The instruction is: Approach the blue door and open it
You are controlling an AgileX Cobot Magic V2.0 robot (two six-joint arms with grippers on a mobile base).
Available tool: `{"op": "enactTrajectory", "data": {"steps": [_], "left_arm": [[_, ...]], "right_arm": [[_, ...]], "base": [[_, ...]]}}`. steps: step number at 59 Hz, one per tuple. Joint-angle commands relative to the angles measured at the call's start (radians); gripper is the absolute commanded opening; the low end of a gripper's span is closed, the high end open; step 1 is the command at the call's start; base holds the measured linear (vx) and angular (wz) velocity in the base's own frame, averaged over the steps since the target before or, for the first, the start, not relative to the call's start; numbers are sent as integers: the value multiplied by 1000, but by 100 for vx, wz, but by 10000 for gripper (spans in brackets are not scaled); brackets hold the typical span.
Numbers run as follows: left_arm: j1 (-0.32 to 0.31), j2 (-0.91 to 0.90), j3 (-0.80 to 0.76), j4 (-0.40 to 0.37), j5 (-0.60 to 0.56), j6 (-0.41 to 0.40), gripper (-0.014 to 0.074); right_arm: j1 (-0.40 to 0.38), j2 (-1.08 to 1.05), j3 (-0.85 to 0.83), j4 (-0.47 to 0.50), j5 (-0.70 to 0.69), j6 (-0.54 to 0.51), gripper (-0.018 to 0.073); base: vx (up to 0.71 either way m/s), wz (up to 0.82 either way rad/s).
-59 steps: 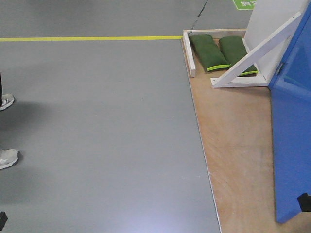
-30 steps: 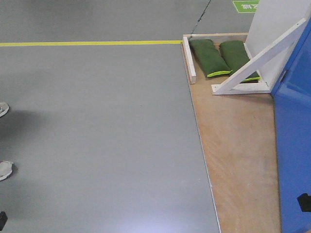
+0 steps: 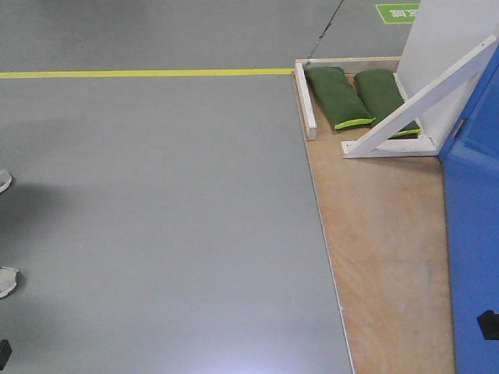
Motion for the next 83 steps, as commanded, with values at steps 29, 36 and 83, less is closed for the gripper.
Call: {"op": "enactTrajectory", "data": {"steps": [29, 36, 83], "left_arm": [[1, -15, 4, 0, -78, -3, 70], [1, -15, 4, 0, -78, -3, 70], [1, -15, 4, 0, -78, -3, 70]], "right_arm": [[-3, 79, -55, -5, -62, -1, 3], [-3, 184, -166, -5, -44, -1, 3], [-614, 714, -719, 563, -44, -1, 3]], "base": [[0, 0], [0, 0], [0, 0]]}}
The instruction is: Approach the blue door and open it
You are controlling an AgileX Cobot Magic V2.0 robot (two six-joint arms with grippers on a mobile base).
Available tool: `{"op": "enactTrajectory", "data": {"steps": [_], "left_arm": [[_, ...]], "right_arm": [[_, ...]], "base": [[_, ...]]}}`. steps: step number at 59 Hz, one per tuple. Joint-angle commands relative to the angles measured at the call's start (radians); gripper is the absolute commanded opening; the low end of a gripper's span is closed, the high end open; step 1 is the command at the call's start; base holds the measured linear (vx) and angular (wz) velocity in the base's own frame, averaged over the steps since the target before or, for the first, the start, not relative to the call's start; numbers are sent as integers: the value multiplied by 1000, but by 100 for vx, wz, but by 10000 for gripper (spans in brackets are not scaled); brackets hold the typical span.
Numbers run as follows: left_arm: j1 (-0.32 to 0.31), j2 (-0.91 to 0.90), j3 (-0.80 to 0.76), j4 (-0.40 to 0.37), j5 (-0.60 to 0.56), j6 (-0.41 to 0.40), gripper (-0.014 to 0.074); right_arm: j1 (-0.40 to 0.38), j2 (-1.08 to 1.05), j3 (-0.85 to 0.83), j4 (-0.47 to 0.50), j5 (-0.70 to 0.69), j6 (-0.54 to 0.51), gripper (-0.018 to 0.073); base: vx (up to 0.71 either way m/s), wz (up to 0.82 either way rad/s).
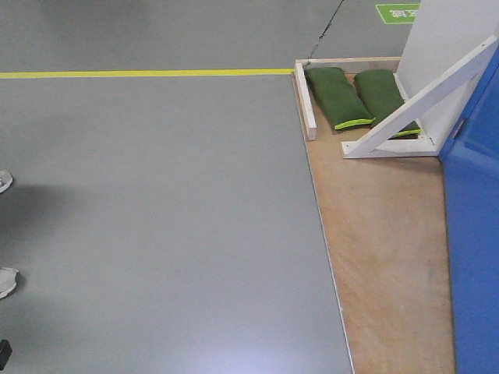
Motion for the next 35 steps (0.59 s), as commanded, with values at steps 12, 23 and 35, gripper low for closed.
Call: {"op": "enactTrajectory", "data": {"steps": [12, 23, 35], "left_arm": [[1, -15, 4, 0, -78, -3, 70], [1, -15, 4, 0, -78, -3, 70], [1, -15, 4, 0, -78, -3, 70]], "right_arm": [[-405, 25, -67, 595, -110, -4, 3], [-583, 124, -128, 764, -110, -4, 3], [-627, 328, -288, 858, -110, -4, 3]], "base": [[0, 0], [0, 0], [0, 0]]}}
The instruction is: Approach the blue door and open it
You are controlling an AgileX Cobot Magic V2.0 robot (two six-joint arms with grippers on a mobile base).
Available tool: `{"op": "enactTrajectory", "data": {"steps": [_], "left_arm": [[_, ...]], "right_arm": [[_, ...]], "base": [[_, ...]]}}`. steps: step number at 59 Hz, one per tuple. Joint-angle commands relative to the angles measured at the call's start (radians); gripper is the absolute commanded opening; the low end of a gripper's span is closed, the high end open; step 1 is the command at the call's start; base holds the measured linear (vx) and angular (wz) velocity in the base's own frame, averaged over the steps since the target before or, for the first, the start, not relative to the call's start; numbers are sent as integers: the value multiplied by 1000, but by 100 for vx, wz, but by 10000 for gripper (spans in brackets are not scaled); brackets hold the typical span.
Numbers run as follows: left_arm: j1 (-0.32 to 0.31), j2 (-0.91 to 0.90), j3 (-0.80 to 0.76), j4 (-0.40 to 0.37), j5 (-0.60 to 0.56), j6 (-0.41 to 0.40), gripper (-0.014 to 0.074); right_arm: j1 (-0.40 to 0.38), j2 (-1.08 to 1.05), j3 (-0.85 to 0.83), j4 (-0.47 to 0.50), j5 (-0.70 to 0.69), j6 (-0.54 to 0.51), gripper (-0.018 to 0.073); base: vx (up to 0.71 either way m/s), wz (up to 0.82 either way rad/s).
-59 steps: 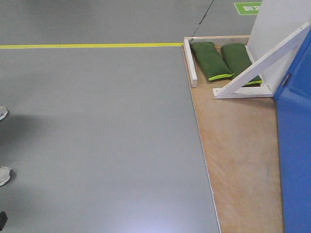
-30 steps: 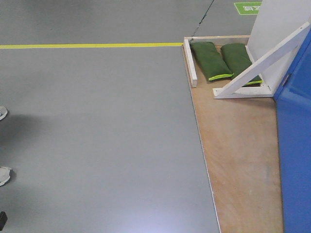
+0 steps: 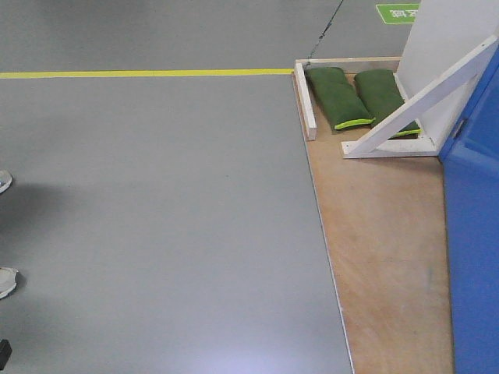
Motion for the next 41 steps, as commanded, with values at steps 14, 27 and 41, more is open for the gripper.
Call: {"op": "enactTrajectory", "data": {"steps": [14, 27, 41], "left_arm": [[1, -15, 4, 0, -78, -3, 70], [1, -15, 4, 0, -78, -3, 70], [1, -15, 4, 0, -78, -3, 70]], "right_arm": [[-9, 288, -333, 71, -6, -7, 3], [-9, 375, -464, 93, 90, -15, 3], [-7, 371, -467, 93, 398, -15, 3]], "base": [[0, 0], [0, 0], [0, 0]]}}
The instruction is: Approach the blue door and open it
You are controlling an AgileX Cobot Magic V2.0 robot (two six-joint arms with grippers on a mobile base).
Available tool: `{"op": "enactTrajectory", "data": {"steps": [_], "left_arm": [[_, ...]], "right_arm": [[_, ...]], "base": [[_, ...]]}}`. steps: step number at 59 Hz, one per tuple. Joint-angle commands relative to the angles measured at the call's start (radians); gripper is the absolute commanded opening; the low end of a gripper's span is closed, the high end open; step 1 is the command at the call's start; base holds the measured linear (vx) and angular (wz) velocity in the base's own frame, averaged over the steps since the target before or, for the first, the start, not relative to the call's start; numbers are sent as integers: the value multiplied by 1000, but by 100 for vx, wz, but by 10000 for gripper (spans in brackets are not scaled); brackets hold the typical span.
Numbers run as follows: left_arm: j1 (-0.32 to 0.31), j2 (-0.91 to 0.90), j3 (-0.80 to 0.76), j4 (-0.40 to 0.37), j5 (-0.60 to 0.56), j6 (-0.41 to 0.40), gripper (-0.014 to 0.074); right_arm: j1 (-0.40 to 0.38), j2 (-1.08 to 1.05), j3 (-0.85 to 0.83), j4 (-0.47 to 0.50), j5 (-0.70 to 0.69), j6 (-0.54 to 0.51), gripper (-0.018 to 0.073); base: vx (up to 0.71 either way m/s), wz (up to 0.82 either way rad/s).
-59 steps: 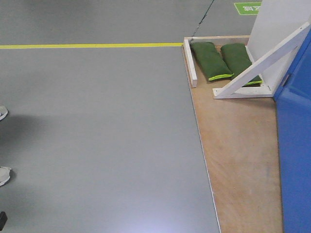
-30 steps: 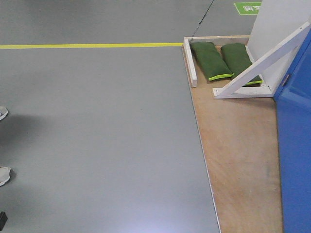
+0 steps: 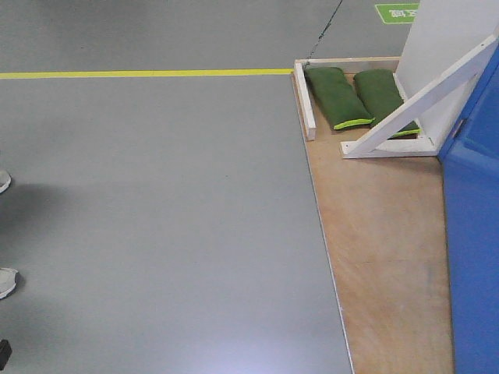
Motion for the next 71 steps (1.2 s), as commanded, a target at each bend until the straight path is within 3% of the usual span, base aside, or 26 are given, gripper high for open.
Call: {"op": "enactTrajectory", "data": {"steps": [1, 15, 29, 42, 43, 55, 71], "left_arm": [[1, -15, 4, 0, -78, -3, 70], [1, -15, 4, 0, -78, -3, 70], [1, -15, 4, 0, -78, -3, 70], [1, -15, 4, 0, -78, -3, 70], [1, -15, 4, 0, -78, -3, 70], [1, -15, 4, 0, -78, -3, 70], [1, -15, 4, 0, -78, -3, 70]], "right_arm": [[14, -32, -38, 2, 224, -13, 3], [15, -43, -38, 2, 474, -13, 3], [15, -59, -38, 72, 714, -13, 3], [15, -79, -38, 178, 956, -13, 3], [15, -95, -40, 292, 1026, -13, 3], [109, -101, -82, 332, 913, -13, 3], [364, -70, -131, 325, 614, -13, 3]], "base": [[0, 0], [0, 0], [0, 0], [0, 0], [0, 0], [0, 0], [0, 0]]}}
